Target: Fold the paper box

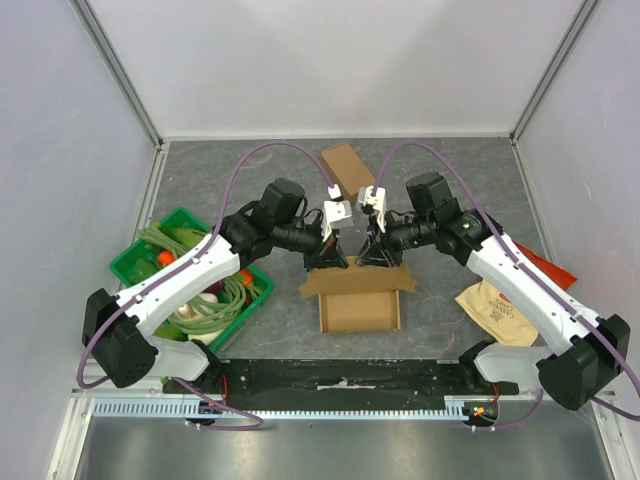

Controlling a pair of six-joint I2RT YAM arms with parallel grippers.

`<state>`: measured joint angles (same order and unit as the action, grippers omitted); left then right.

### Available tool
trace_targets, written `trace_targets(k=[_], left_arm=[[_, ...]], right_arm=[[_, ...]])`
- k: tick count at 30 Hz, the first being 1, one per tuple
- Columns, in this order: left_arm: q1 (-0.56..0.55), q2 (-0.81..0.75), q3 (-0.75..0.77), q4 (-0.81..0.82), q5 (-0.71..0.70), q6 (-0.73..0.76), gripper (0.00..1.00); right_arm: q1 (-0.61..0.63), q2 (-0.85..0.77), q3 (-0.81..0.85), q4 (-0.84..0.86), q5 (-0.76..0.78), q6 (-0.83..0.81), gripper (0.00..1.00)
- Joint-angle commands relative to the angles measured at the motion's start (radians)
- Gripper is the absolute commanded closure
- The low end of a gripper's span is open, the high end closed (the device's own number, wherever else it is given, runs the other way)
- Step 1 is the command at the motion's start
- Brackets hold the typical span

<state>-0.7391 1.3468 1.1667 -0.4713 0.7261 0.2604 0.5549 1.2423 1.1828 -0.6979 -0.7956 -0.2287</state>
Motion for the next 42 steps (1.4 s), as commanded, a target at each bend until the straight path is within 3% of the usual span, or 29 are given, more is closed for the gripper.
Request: trace_targets(k=[1, 2, 3, 5, 6, 7, 10, 15, 18, 23, 25, 32, 34, 37, 39, 40, 41, 42], left_arm=[[0.018, -0.024, -0.004, 0.153, -0.068, -0.096, 0.98], [0.018, -0.032, -0.010, 0.172, -0.095, -0.122, 0.96], [0.018, -0.053, -0.018, 0.216, -0.126, -0.182, 0.85], [0.018, -0.092, -0.059, 0.250, -0.269, -0.280, 0.66], [0.018, -0.124, -0.090, 0.278, -0.312, -0.308, 0.48], [0.018, -0.211, -0.178, 0.343, -0.455, -0.344, 0.46], [0.020, -0.386, -0.382, 0.466, -0.600, -0.443, 0.43], [0.020, -0.433, -0.521, 0.525, -0.607, -0.518, 0.46], [0.020, -0.379, -0.515, 0.531, -0.544, -0.478, 0.40], [0.026, -0.265, -0.415, 0.338, -0.562, -0.400, 0.45], [0.027, -0.271, -0.420, 0.336, -0.564, -0.369, 0.48], [0.027, -0.276, -0.415, 0.312, -0.541, -0.345, 0.70], [0.027, -0.264, -0.409, 0.307, -0.539, -0.349, 0.73], [0.027, -0.238, -0.388, 0.309, -0.533, -0.360, 0.89], [0.027, -0.229, -0.375, 0.312, -0.543, -0.371, 0.90], [0.026, -0.225, -0.375, 0.324, -0.551, -0.381, 0.91], [0.026, -0.224, -0.372, 0.327, -0.562, -0.385, 0.98], [0.026, -0.225, -0.372, 0.327, -0.591, -0.386, 0.98]], right_arm=[[0.007, -0.035, -0.052, 0.121, 0.062, 0.038, 0.87], [0.007, -0.041, -0.060, 0.142, 0.071, 0.042, 0.92], [0.007, -0.043, -0.064, 0.152, 0.090, 0.045, 1.00], [0.007, -0.053, -0.081, 0.175, 0.154, 0.040, 1.00], [0.007, -0.058, -0.080, 0.175, 0.176, 0.034, 1.00], [0.005, -0.060, -0.074, 0.173, 0.208, 0.017, 1.00], [-0.006, -0.061, -0.054, 0.160, 0.169, -0.026, 1.00], [-0.044, 0.005, 0.003, 0.114, 0.043, -0.072, 1.00], [-0.050, 0.045, 0.023, 0.084, 0.004, -0.087, 1.00], [-0.058, 0.043, 0.029, 0.061, -0.011, -0.092, 1.00], [-0.061, 0.029, 0.024, 0.058, -0.008, -0.092, 1.00], [-0.061, 0.022, 0.023, 0.058, -0.001, -0.087, 1.00], [-0.059, 0.022, 0.029, 0.057, -0.008, -0.084, 1.00], [-0.061, 0.025, 0.038, 0.067, 0.001, -0.066, 1.00], [-0.061, 0.016, 0.015, 0.124, 0.067, 0.010, 0.93], [-0.061, 0.013, 0.009, 0.176, 0.111, 0.110, 0.73], [-0.061, 0.013, 0.008, 0.188, 0.294, 0.194, 0.56], [-0.061, 0.003, 0.009, 0.178, 0.400, 0.269, 0.35]])
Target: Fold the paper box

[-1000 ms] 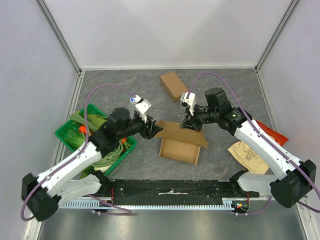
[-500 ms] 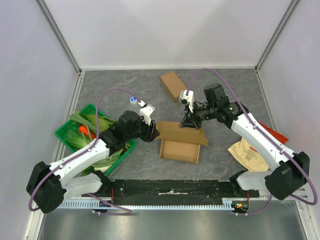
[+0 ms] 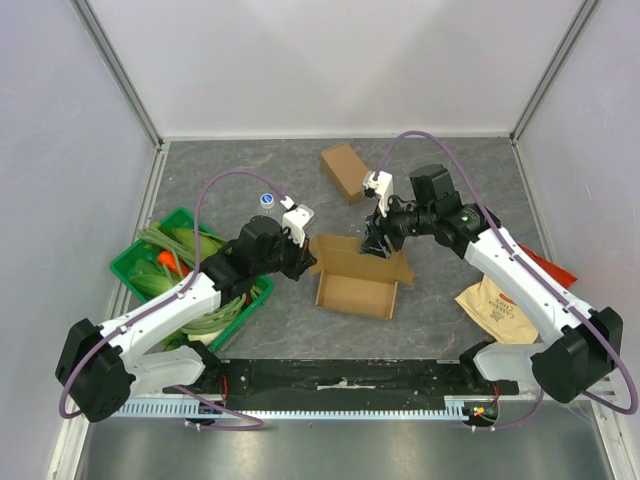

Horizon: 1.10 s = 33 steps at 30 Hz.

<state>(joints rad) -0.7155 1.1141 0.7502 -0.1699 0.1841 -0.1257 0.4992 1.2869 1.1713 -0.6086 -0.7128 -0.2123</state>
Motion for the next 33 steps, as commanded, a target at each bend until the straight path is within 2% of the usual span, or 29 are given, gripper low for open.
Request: trace_targets(k=[1, 3, 4, 8, 14, 15, 18, 23, 28, 31, 33], left_arm=[[0.002, 0.006, 0.044, 0.026, -0.060, 0.008, 0.98], [0.002, 0.004, 0.041, 0.023, -0.080, 0.040, 0.98], [0.002, 0.004, 0.040, 0.021, -0.084, 0.047, 0.98], [0.004, -0.023, 0.011, 0.049, -0.071, 0.080, 0.98], [0.004, -0.023, 0.011, 0.026, -0.046, 0.120, 0.98], [0.004, -0.023, 0.011, 0.023, -0.041, 0.121, 0.98], [0.004, -0.023, 0.008, 0.026, -0.026, 0.118, 0.98], [0.004, -0.011, 0.006, 0.033, 0.020, 0.112, 0.98], [0.002, -0.007, 0.006, 0.041, 0.011, 0.112, 0.98], [0.002, 0.003, 0.008, 0.044, 0.006, 0.103, 0.98], [0.002, 0.010, 0.020, 0.044, -0.015, 0.069, 0.98]], right_arm=[[-0.007, -0.049, 0.019, 0.064, 0.388, 0.330, 0.29], [-0.020, -0.089, -0.019, 0.002, 0.484, 0.372, 0.19], [-0.051, -0.101, -0.039, -0.017, 0.493, 0.382, 0.19], [-0.088, -0.152, -0.146, -0.065, 0.498, 0.332, 0.22], [-0.125, -0.156, -0.148, 0.021, 0.481, 0.240, 0.32], [-0.158, -0.147, -0.148, 0.053, 0.428, 0.238, 0.38], [-0.194, -0.149, -0.185, 0.133, 0.372, 0.225, 0.43], [-0.200, -0.176, -0.283, 0.251, 0.265, 0.220, 0.46], [-0.200, -0.198, -0.318, 0.264, 0.263, 0.228, 0.58], [-0.202, -0.187, -0.315, 0.257, 0.266, 0.240, 0.72], [-0.200, -0.176, -0.309, 0.247, 0.283, 0.255, 0.94]])
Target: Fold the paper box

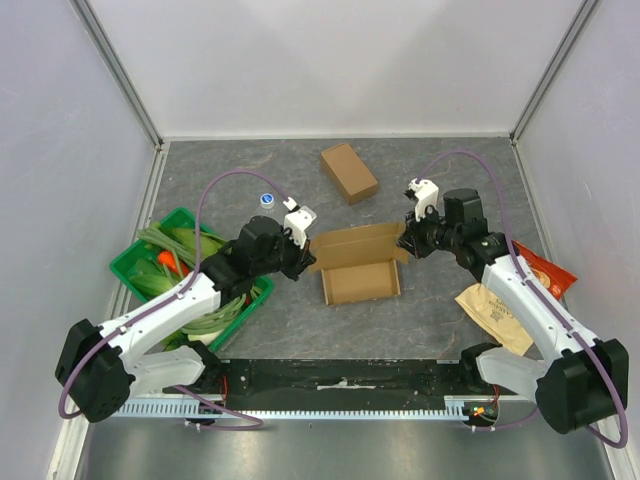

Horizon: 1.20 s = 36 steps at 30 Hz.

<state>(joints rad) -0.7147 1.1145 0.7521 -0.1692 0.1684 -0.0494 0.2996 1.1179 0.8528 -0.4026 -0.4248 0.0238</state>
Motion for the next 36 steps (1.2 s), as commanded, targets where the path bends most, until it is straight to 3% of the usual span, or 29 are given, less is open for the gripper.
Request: trace_targets(k=[1, 4, 5, 6, 10, 15, 18, 27, 28, 36], left_arm=[[0.003, 0.016, 0.023, 0.043, -0.042, -0.033, 0.98], [0.003, 0.044, 0.041, 0.057, -0.143, -0.153, 0.98], [0.001, 0.056, 0.044, 0.065, -0.158, -0.205, 0.98], [0.001, 0.059, 0.046, 0.076, -0.167, -0.226, 0.98], [0.003, 0.067, 0.035, 0.117, -0.217, -0.276, 0.98], [0.003, 0.073, 0.020, 0.114, -0.237, -0.253, 0.98], [0.001, 0.076, 0.018, 0.115, -0.218, -0.257, 0.98], [0.003, 0.076, -0.002, 0.131, -0.213, -0.248, 0.93], [0.003, 0.074, -0.002, 0.131, -0.211, -0.248, 0.92], [0.001, 0.048, -0.022, 0.134, -0.214, -0.251, 0.81]], right_arm=[[-0.001, -0.006, 0.012, 0.036, 0.006, 0.033, 1.00], [0.003, -0.024, -0.020, 0.074, 0.049, 0.123, 0.99], [0.006, -0.052, -0.032, 0.109, 0.079, 0.184, 0.81], [0.006, -0.065, -0.059, 0.131, 0.108, 0.194, 0.80], [0.009, -0.112, -0.118, 0.205, 0.143, 0.222, 0.79], [0.009, -0.086, -0.147, 0.232, 0.132, 0.208, 0.95], [0.009, -0.072, -0.149, 0.234, 0.133, 0.196, 0.83], [0.009, -0.110, -0.164, 0.216, 0.156, 0.188, 0.76], [0.009, -0.113, -0.167, 0.217, 0.156, 0.188, 0.70], [0.007, -0.107, -0.179, 0.234, 0.140, 0.199, 0.78]])
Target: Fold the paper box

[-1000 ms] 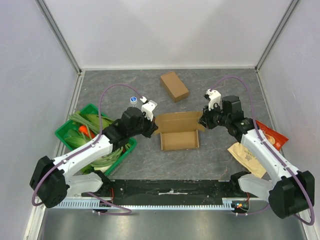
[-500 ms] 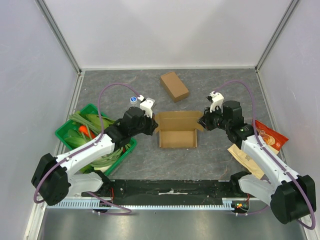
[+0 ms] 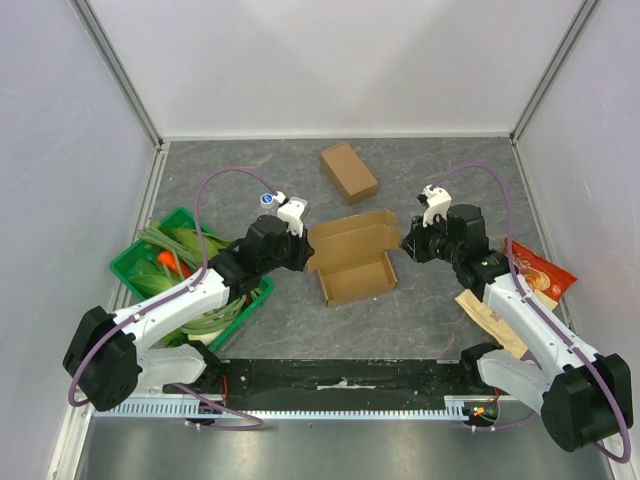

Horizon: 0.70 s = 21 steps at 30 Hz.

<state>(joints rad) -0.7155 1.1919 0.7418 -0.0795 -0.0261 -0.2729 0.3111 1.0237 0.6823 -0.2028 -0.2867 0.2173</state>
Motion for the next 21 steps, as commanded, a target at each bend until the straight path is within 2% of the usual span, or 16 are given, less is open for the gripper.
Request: trace_targets(k=[1, 3, 4, 9, 10, 11, 13, 15, 17, 20, 21], left_arm=[[0.004, -0.028, -0.016, 0.049, -0.021, -0.034, 0.81], [0.002, -0.029, -0.022, 0.060, -0.023, -0.035, 0.80], [0.004, -0.028, -0.027, 0.063, -0.023, -0.038, 0.81], [0.004, -0.014, -0.032, 0.066, -0.020, -0.037, 0.87], [0.002, -0.015, -0.032, 0.066, -0.020, -0.032, 0.88], [0.002, -0.017, -0.035, 0.063, -0.021, -0.029, 0.88], [0.002, -0.024, -0.035, 0.060, -0.023, -0.026, 0.87], [0.002, -0.031, -0.033, 0.050, -0.020, -0.028, 0.82], [0.002, -0.043, -0.032, 0.035, -0.023, -0.037, 0.75], [0.002, -0.052, -0.033, 0.032, -0.023, -0.054, 0.71], [0.002, -0.054, -0.036, 0.029, -0.023, -0.070, 0.70]], right_arm=[[-0.003, -0.016, -0.012, 0.048, 0.000, 0.004, 0.84], [-0.001, -0.014, -0.021, 0.062, -0.002, 0.011, 0.92], [-0.001, -0.014, -0.024, 0.077, -0.014, 0.016, 1.00], [0.003, -0.010, -0.024, 0.074, 0.033, 0.031, 0.99], [0.003, -0.010, -0.014, 0.059, 0.079, 0.034, 0.76], [0.003, -0.013, 0.006, 0.043, 0.110, 0.034, 0.60], [0.000, -0.025, 0.017, 0.048, 0.121, -0.024, 0.43], [-0.007, 0.008, 0.043, 0.066, 0.072, -0.074, 0.36], [-0.024, 0.059, 0.084, 0.071, -0.042, -0.133, 0.36], [-0.058, 0.147, 0.111, 0.115, -0.127, -0.136, 0.38], [-0.069, 0.163, 0.103, 0.176, -0.162, -0.130, 0.39]])
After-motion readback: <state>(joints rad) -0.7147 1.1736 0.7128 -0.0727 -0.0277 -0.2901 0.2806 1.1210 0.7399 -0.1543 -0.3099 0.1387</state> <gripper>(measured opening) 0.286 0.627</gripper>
